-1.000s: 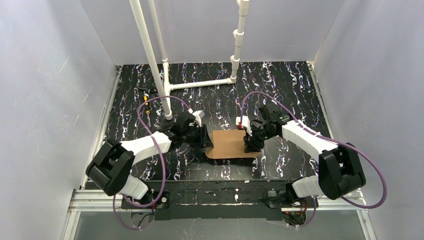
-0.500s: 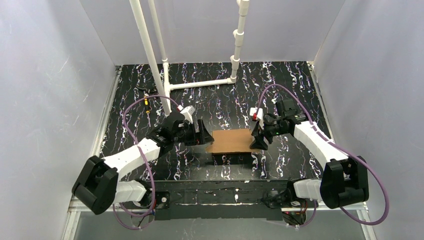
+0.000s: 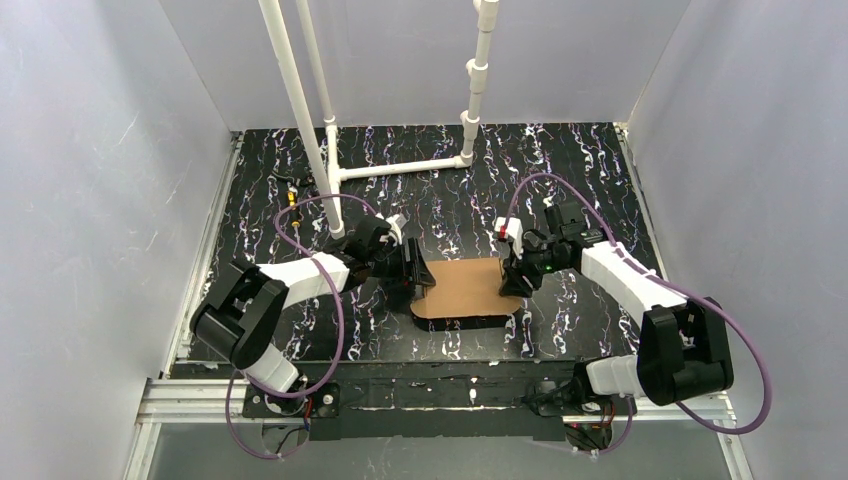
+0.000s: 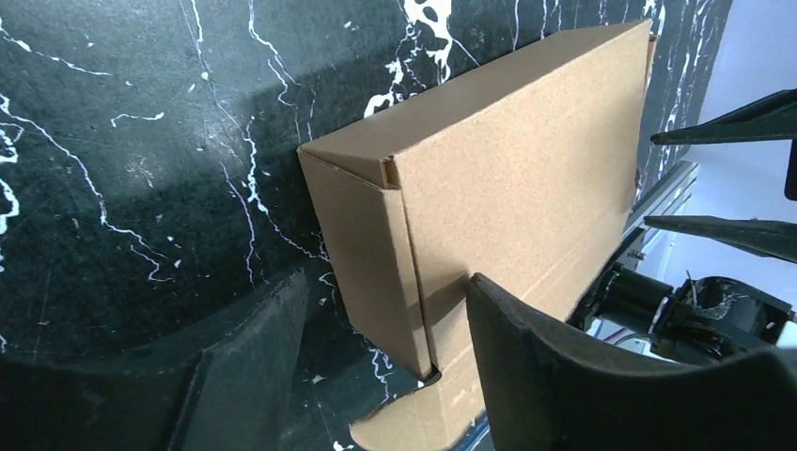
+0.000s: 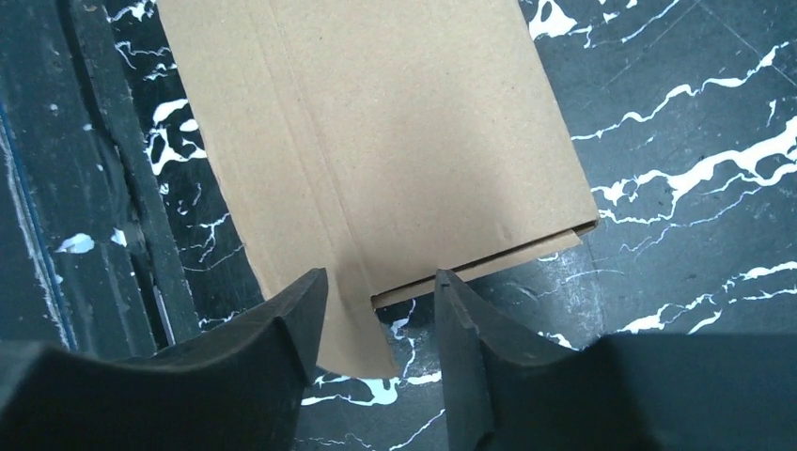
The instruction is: Fold the paper box
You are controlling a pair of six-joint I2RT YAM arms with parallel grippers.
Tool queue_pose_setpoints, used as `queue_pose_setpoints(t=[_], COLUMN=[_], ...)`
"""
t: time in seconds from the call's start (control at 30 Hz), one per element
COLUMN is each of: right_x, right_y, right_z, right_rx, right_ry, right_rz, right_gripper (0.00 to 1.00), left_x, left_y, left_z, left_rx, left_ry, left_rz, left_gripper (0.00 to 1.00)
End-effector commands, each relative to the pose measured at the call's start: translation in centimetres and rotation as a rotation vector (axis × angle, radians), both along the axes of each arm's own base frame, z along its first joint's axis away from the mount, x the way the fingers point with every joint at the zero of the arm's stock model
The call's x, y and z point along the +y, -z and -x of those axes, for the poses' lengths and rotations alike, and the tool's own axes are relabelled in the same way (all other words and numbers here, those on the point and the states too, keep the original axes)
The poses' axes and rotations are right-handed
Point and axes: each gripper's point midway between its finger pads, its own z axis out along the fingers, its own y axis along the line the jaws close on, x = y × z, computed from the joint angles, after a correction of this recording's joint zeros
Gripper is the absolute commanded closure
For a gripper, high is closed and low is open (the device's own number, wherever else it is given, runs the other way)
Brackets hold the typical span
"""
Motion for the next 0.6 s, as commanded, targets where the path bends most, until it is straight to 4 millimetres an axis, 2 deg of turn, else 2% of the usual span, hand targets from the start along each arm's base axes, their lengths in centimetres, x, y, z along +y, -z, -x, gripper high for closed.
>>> queue_pose_setpoints(t=[0.0, 0.13, 0.27, 0.4, 0.57], right_x=[1.7, 2.4, 2.2, 2.0, 1.9], right_y=[-3.7, -6.0, -7.1, -7.1, -6.7], right_z=[-1.2, -0.7, -0.6, -0.4, 0.3], right_rx=[0.002, 0.006, -0.009, 0.0, -0.006], right_ry=[0.011, -0.032, -0.084, -0.109, -0.117], right_rz=[-0.121, -0.194, -0.186, -0.166, -0.166], right_gripper=[0.42, 0.36, 0.33, 0.33, 0.34], left_x=[-0.2, 0.4, 1.2, 1.6, 1.2], left_y=[-2.0, -4.3, -5.8, -5.9, -5.0], left_z=[-0.1, -0.5, -1.2, -1.6, -1.3], left_rx=[-0.025, -0.083, -0.075, -0.053, -0.021], left_ry=[-0.014, -0.052, -0.093, -0.098, -0.065], left_rz=[0.038, 0.07, 0.12, 0.139, 0.137], left_gripper=[0.36, 0.31, 0.3, 0.3, 0.32])
